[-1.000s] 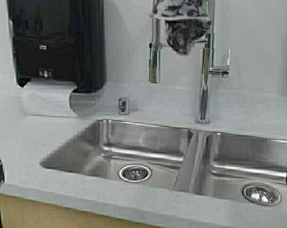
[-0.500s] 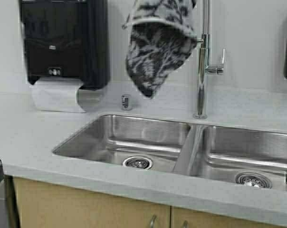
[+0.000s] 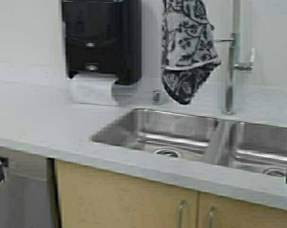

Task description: Get the cloth and wipe up the spill under the wine glass

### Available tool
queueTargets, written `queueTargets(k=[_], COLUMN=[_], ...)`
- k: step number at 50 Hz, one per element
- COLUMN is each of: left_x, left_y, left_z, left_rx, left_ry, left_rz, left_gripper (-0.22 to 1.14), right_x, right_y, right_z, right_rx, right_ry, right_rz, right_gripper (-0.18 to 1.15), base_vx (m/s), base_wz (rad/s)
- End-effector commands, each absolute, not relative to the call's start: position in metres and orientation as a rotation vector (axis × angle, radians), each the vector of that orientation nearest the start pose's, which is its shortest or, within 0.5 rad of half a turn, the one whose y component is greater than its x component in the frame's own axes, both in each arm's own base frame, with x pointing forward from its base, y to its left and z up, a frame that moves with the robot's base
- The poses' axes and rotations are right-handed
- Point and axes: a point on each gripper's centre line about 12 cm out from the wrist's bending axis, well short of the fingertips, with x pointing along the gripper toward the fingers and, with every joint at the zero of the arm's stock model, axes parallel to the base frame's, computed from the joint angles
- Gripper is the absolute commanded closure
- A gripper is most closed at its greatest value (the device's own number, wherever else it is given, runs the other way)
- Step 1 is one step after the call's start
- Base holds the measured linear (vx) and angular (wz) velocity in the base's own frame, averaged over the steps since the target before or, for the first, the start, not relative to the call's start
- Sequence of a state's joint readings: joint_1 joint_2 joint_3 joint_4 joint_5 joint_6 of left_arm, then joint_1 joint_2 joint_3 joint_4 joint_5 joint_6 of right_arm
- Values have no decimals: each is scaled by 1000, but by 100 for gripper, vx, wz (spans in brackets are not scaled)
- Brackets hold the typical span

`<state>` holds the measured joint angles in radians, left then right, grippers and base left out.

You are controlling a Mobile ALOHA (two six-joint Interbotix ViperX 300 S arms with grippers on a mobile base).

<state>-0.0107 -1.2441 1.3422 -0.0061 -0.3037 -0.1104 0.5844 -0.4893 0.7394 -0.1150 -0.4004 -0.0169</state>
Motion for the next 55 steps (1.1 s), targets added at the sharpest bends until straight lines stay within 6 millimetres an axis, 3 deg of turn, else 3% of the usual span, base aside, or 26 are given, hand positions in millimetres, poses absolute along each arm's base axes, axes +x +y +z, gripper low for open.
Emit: queueTargets(k=[1, 12, 55], left_x=[150, 151, 153], left_y=[-1, -1, -1], left_z=[278, 278, 280], left_rx=[-122, -119, -83], left_ry=[-214, -211, -211], left_rz=[-20, -19, -17], left_gripper=[89, 89, 89], right_x=[261, 261, 267], right_y=[181, 180, 171], right_z=[367, 358, 354], right_rx=[-73, -81, -77], right_ry=[-206, -184, -187], right_rz=[621, 621, 587], right_gripper=[91, 91, 91], base_vx=[-11, -10, -7], base_wz=[31, 36, 52])
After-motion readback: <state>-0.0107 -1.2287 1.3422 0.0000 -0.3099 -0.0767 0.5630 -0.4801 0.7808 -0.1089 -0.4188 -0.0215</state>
